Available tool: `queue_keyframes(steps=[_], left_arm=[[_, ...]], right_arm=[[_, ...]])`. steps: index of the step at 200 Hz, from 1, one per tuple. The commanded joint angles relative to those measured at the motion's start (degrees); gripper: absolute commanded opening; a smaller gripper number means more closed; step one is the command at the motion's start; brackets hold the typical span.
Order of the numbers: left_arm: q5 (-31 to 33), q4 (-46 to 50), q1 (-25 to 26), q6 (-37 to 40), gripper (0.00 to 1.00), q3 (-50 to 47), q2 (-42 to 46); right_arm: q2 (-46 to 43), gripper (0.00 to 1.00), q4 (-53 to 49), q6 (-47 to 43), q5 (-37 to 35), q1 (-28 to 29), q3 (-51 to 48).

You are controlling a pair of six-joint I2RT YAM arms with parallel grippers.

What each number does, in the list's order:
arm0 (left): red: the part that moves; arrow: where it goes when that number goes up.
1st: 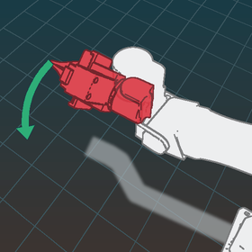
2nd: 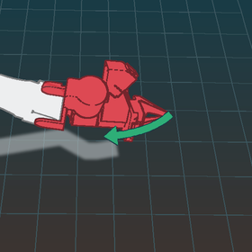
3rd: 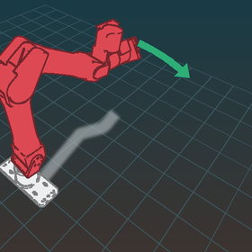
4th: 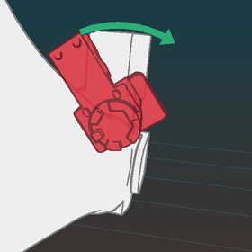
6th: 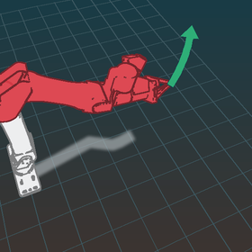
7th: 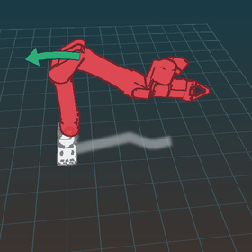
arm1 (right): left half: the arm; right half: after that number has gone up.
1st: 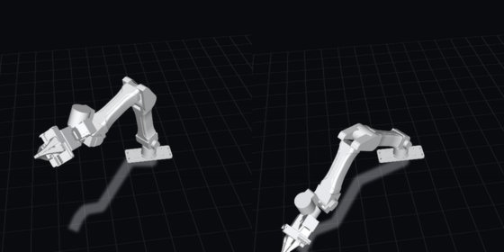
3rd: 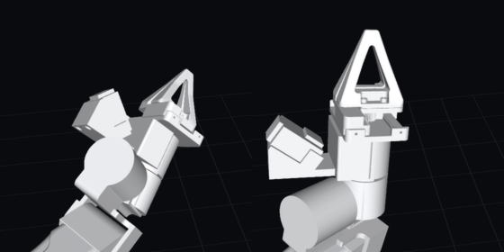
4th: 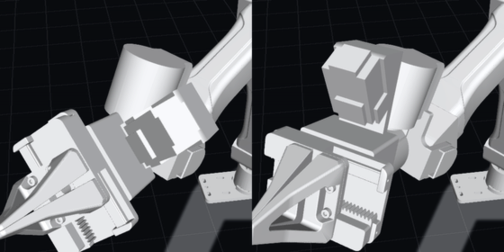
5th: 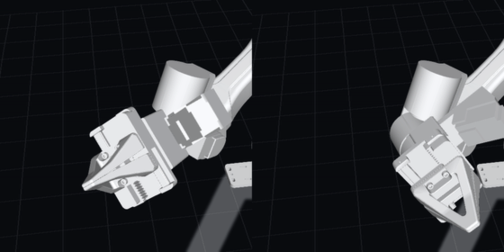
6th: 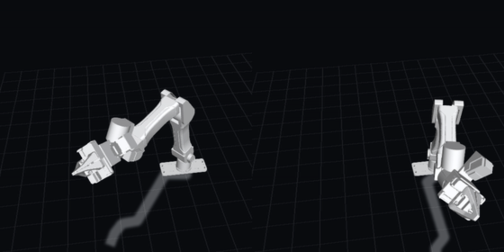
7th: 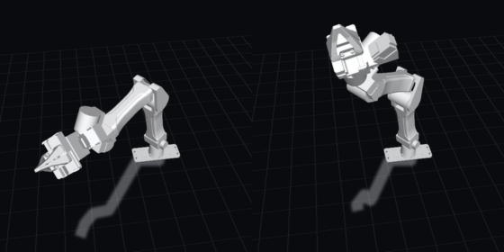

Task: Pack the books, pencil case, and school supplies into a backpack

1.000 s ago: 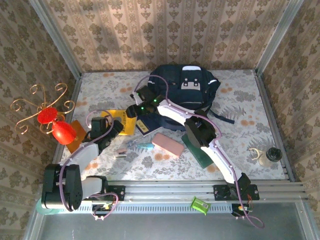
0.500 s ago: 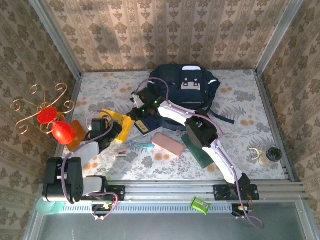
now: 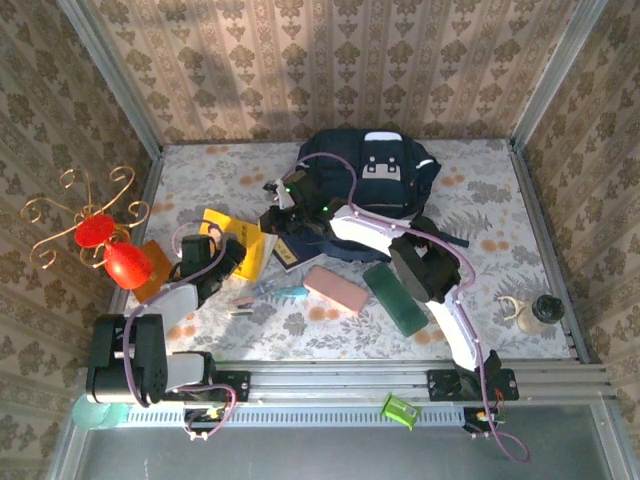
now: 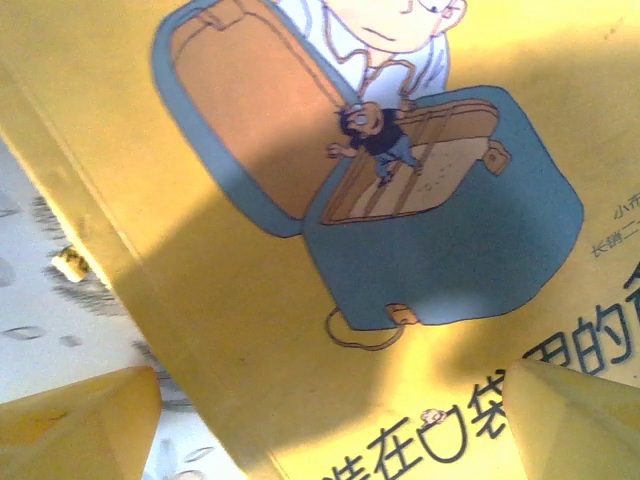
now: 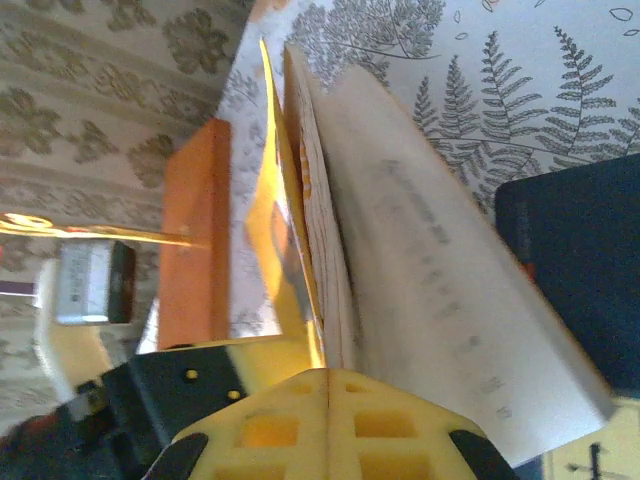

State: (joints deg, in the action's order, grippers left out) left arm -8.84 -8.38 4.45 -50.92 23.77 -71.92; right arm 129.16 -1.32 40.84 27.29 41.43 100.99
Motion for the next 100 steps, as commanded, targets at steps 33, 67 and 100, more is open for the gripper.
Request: queue_keyframes(steps=[33, 67, 100], left_arm=[[-6.3, -7.8, -0.4, -4.1, 0.92, -0.5, -1.2], [-6.7, -8.1, 0.9, -4.6, 0.91, 0.2, -3.1], [-6.0, -7.7, 3.1, -4.5, 0.9, 1.8, -5.5]], right_arm=[[-8.8, 0.0, 12.6, 11.6, -9.1, -2.7, -11.4], [-8.2, 0.0, 10.0, 8.8, -13.9, -3.5, -14.0], [-6.5, 0.0, 5.7, 4.1, -16.6, -3.4, -14.3]])
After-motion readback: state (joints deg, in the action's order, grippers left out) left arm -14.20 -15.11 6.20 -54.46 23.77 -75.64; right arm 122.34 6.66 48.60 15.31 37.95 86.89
